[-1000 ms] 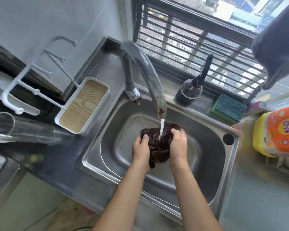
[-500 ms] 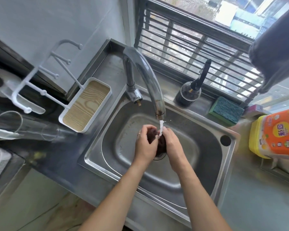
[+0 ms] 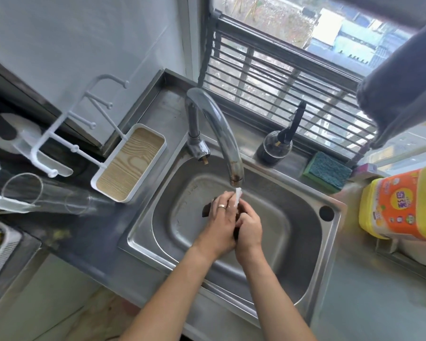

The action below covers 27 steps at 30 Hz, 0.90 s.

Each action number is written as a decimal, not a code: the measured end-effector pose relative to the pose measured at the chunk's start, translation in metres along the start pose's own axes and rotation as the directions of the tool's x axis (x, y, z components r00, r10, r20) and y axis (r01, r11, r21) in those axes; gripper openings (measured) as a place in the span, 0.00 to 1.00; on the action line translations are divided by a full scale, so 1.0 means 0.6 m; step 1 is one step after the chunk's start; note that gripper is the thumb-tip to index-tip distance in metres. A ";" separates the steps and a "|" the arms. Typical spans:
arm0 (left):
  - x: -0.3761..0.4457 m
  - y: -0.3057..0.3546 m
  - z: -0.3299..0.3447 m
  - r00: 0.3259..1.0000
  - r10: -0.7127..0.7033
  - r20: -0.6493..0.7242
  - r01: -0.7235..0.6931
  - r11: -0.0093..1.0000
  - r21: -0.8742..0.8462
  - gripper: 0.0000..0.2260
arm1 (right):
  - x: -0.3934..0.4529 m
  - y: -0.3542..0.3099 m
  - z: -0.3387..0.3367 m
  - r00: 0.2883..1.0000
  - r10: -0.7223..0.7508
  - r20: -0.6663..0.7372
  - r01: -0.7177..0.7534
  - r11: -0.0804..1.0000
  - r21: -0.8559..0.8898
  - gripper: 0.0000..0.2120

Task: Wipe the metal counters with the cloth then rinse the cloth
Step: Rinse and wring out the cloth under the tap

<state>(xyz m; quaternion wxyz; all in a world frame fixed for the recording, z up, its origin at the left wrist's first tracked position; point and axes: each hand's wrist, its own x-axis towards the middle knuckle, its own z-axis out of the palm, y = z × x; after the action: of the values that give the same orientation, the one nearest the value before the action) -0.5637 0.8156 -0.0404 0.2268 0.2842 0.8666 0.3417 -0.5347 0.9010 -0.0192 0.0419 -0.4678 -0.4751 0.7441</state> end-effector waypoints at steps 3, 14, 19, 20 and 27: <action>-0.009 -0.011 -0.013 0.987 -0.007 0.160 0.019 0.997 -0.076 0.40 | 0.008 -0.003 -0.009 0.993 0.027 -0.114 -0.019 0.997 0.074 0.28; 0.002 0.014 -0.026 0.893 -0.420 -0.165 0.353 0.878 -0.324 0.15 | 0.035 -0.013 0.010 0.997 0.055 -0.045 -0.058 0.997 -0.059 0.15; 0.005 0.010 -0.028 0.889 -0.441 -0.125 0.379 0.860 -0.342 0.18 | 0.035 0.000 0.008 0.976 0.098 0.196 -0.086 0.994 -0.067 0.11; 0.008 0.012 -0.031 0.892 -0.437 -0.114 0.383 0.866 -0.321 0.18 | 0.031 0.000 0.009 0.972 0.092 0.216 -0.078 0.994 -0.074 0.10; 0.004 0.015 -0.033 0.930 -0.367 -0.016 0.356 0.911 -0.208 0.21 | 0.033 0.010 0.024 0.999 0.044 -0.018 -0.046 0.985 -0.167 0.09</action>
<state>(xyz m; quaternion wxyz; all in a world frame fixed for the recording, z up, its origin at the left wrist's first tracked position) -0.5742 0.8136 -0.0215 0.2897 0.0852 0.8711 0.3873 -0.5540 0.8982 -0.0347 -0.0109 -0.4856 -0.5247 0.6991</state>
